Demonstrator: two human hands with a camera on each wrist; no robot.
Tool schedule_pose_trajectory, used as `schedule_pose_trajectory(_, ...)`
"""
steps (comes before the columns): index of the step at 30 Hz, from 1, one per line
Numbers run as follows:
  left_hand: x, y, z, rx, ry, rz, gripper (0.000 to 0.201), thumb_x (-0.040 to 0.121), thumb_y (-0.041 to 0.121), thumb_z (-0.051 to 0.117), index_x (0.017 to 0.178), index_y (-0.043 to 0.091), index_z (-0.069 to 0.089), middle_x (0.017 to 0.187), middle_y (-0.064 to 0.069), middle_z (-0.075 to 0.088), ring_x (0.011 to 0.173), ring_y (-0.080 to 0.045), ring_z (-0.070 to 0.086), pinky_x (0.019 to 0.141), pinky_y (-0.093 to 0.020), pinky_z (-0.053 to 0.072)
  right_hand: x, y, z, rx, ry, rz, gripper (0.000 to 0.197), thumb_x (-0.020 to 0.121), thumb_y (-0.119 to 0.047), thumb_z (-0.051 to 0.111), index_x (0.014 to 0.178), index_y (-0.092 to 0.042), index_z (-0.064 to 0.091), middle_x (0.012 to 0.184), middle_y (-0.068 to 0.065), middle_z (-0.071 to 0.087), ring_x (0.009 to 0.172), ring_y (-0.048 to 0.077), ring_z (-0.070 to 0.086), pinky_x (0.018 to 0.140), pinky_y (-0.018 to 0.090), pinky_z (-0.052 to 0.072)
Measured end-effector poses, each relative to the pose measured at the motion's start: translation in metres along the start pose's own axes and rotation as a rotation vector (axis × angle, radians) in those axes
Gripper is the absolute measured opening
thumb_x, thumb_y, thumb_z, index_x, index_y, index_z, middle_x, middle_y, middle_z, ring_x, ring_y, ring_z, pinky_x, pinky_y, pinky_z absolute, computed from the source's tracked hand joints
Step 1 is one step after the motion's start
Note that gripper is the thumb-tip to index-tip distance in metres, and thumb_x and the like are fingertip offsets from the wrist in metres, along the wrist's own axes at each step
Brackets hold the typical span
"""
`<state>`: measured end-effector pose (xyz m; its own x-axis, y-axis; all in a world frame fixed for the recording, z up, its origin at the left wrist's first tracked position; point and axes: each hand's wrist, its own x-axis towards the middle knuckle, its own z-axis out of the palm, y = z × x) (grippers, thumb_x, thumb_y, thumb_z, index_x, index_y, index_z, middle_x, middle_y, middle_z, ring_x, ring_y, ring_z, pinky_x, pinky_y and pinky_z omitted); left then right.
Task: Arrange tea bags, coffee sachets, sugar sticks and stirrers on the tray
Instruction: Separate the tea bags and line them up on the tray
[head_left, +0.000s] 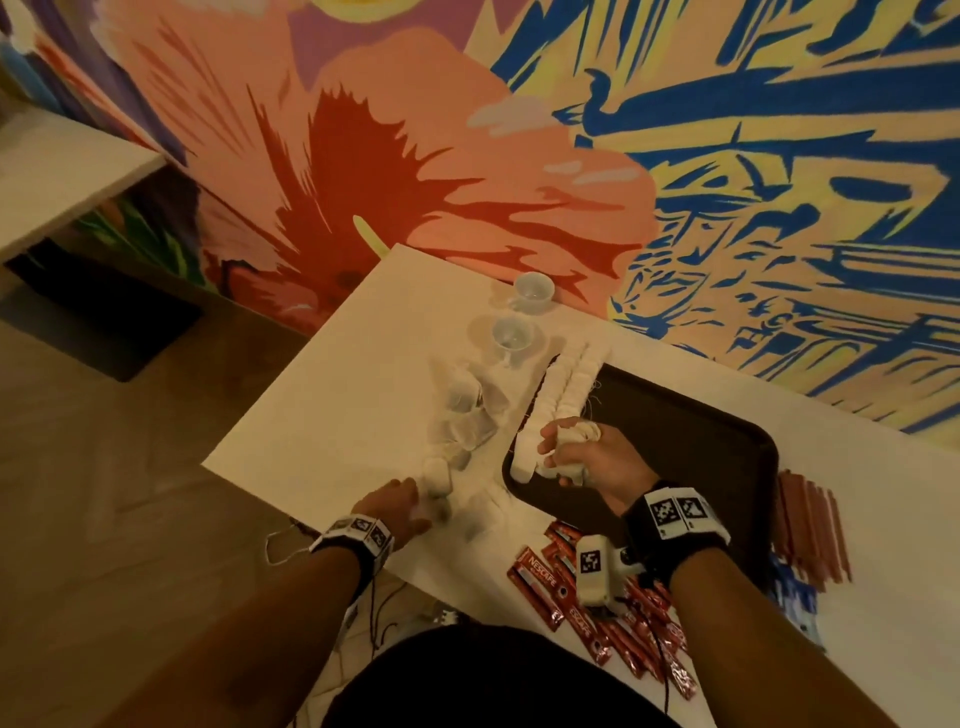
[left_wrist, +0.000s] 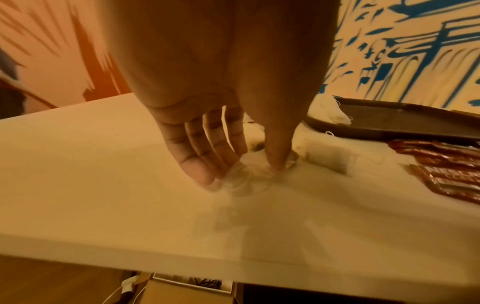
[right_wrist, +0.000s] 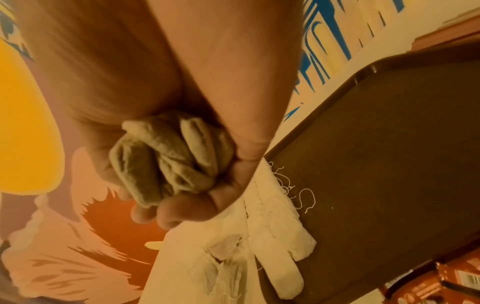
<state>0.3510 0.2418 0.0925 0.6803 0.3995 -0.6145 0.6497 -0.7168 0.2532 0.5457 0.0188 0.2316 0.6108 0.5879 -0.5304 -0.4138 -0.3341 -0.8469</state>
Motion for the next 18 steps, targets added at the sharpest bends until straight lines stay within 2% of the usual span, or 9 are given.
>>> schedule_pose_trajectory(4,0.012,0.004,-0.004,0.099,-0.022,0.058,0.044,0.095,0.051,0.055,0.124,0.018,0.055,0.123,-0.007,0.055,0.112,-0.029,0.058,0.091,-0.034,0.048,0.009,-0.005,-0.001,0.007,0.104,0.008,0.021,0.085,0.009,0.063,0.091,-0.008,0.074,0.085,0.01,0.072,0.078,0.021,0.066,0.053,0.028,0.052)
schedule_pose_trajectory(6,0.015,0.004,-0.005,0.093,-0.043,0.075,0.03,0.095,0.044,0.056,0.111,0.02,0.061,0.114,-0.004,0.056,0.105,-0.026,0.059,0.081,-0.029,0.045,0.012,-0.008,-0.003,0.006,0.132,-0.004,0.022,0.084,0.009,0.063,0.089,-0.009,0.074,0.085,0.009,0.073,0.076,0.021,0.066,0.052,0.029,0.051)
schedule_pose_trajectory(9,0.014,0.002,-0.01,0.025,-0.054,0.07,0.016,0.091,0.041,0.058,0.089,0.025,0.055,0.099,0.002,0.055,0.093,-0.022,0.059,0.074,-0.029,0.042,0.013,-0.01,-0.007,0.023,0.137,-0.022,0.018,0.084,0.006,0.067,0.092,-0.008,0.075,0.085,0.008,0.074,0.072,0.021,0.06,0.053,0.03,0.047)
schedule_pose_trajectory(13,0.001,0.008,-0.029,-0.116,-0.006,0.117,0.016,0.085,0.035,0.068,0.085,0.027,0.053,0.099,0.002,0.063,0.091,-0.021,0.061,0.07,-0.028,0.043,0.011,-0.016,-0.015,-0.021,0.12,-0.047,0.015,0.08,-0.007,0.081,0.092,-0.017,0.079,0.087,0.007,0.073,0.069,0.018,0.062,0.055,0.03,0.048)
schedule_pose_trajectory(16,-0.017,0.026,-0.053,-0.235,0.069,0.201,0.017,0.084,0.036,0.073,0.081,0.029,0.058,0.091,0.004,0.068,0.081,-0.014,0.062,0.067,-0.028,0.047,0.004,-0.022,-0.019,-0.037,0.08,-0.088,0.017,0.081,-0.008,0.081,0.096,-0.016,0.079,0.084,0.006,0.072,0.064,0.015,0.063,0.052,0.028,0.048)
schedule_pose_trajectory(18,-0.031,0.044,-0.072,-0.318,0.129,0.274,0.015,0.082,0.032,0.076,0.081,0.027,0.062,0.086,0.005,0.07,0.077,-0.01,0.063,0.072,-0.032,0.052,-0.002,-0.026,-0.02,-0.057,0.037,-0.113,0.018,0.082,-0.011,0.082,0.099,-0.018,0.08,0.082,0.003,0.072,0.062,0.012,0.062,0.052,0.027,0.048)
